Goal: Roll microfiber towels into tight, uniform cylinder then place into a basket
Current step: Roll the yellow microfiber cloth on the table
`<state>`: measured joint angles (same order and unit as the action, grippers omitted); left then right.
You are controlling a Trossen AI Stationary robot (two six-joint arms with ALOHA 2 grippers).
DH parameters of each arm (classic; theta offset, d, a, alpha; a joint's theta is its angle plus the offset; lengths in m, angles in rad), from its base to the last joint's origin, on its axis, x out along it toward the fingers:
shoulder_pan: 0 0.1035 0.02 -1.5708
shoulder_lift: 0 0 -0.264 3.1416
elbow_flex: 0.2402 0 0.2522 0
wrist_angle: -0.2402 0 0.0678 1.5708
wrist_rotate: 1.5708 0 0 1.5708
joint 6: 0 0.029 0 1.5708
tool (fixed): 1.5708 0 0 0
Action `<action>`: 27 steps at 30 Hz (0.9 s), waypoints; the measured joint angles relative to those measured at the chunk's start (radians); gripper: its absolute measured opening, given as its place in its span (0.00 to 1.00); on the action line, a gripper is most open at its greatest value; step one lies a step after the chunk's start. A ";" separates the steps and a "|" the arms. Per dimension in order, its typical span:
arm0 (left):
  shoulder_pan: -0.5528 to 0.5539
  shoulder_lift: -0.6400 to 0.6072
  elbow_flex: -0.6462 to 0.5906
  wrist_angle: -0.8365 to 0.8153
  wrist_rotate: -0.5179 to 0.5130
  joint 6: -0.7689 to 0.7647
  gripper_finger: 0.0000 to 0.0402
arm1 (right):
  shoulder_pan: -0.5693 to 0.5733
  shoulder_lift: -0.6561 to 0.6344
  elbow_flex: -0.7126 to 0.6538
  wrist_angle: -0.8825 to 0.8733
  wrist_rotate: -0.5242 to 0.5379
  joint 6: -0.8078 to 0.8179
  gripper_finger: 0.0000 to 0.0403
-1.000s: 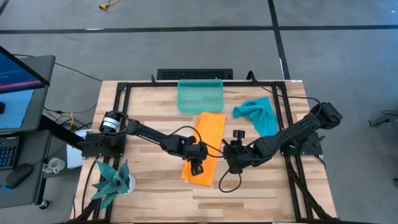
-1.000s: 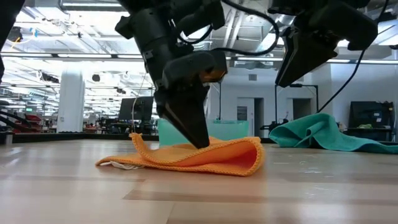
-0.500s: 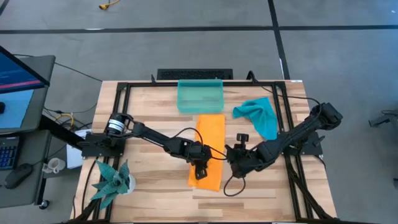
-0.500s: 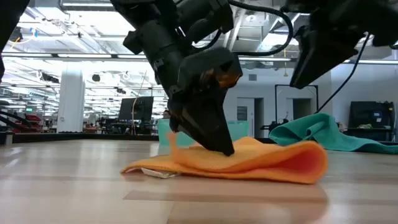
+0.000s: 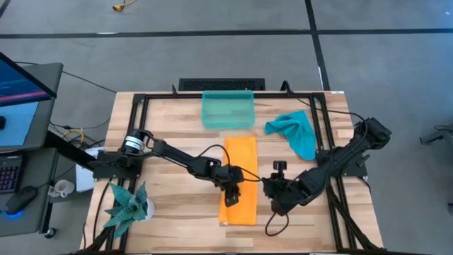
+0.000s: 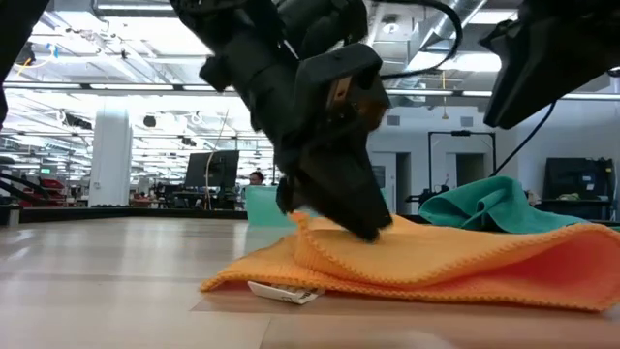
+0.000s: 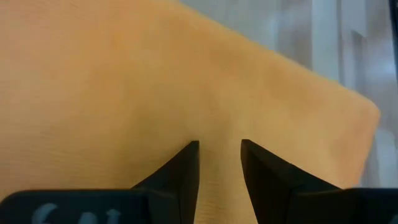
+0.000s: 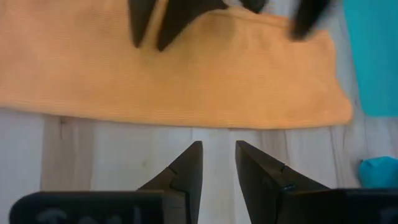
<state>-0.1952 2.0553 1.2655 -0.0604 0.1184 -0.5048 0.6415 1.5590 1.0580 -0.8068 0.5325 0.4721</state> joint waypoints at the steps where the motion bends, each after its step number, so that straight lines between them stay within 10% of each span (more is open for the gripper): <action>1: -0.001 -0.010 0.007 -0.012 -0.021 0.017 0.27 | 0.005 0.000 0.000 0.000 0.000 0.000 0.30; 12: -0.168 -0.165 0.078 -0.193 -0.356 0.245 0.27 | 0.063 0.000 0.005 0.068 0.013 -0.004 0.30; 27: -0.431 -0.077 0.073 -0.160 -0.449 0.490 0.27 | 0.208 0.093 0.000 0.383 0.080 -0.080 0.30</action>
<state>-0.6260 1.9784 1.3384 -0.2200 -0.3302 -0.0152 0.8491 1.6518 1.0582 -0.4235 0.6123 0.3925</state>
